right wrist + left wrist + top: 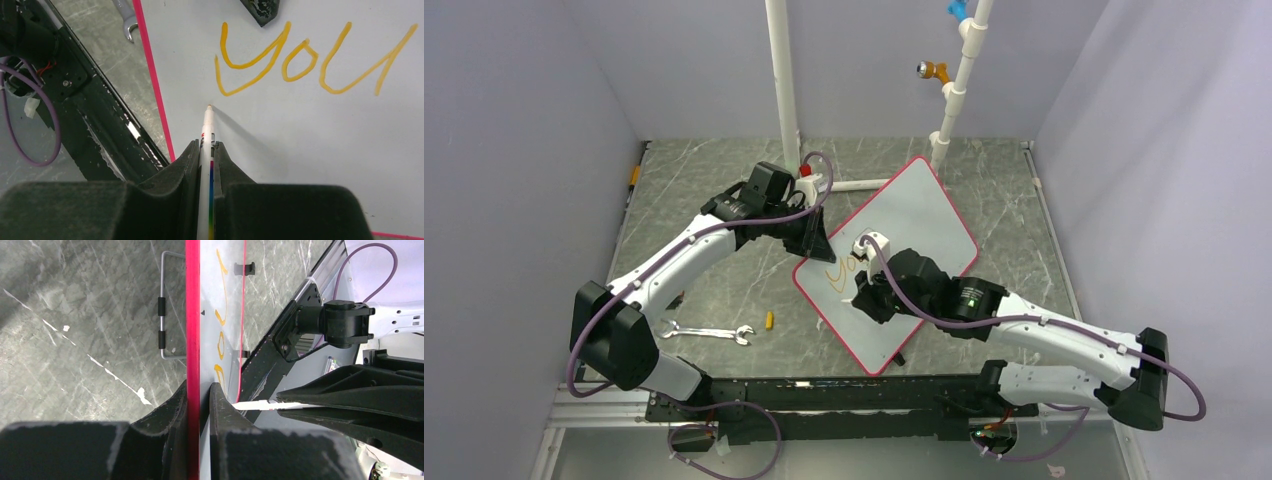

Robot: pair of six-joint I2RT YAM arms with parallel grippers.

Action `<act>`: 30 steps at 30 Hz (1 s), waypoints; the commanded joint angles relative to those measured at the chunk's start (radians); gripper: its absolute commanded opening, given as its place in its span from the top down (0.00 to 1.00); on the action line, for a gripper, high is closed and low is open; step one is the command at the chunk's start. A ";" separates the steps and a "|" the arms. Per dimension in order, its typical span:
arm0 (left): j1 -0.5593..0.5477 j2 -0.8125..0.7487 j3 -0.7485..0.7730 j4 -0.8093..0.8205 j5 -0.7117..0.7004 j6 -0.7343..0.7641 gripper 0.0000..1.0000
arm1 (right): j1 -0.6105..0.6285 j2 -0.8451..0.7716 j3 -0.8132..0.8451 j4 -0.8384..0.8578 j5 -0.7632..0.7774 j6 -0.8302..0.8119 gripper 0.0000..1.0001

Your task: Write a sentence on the whiteboard

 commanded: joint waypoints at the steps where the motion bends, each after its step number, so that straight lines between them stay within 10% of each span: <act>1: 0.043 -0.007 0.035 0.065 -0.202 0.060 1.00 | 0.013 0.016 0.036 0.074 0.009 0.004 1.00; 30: 0.051 -0.008 0.037 0.060 -0.191 0.063 1.00 | 0.018 -0.011 -0.042 0.012 0.035 0.062 1.00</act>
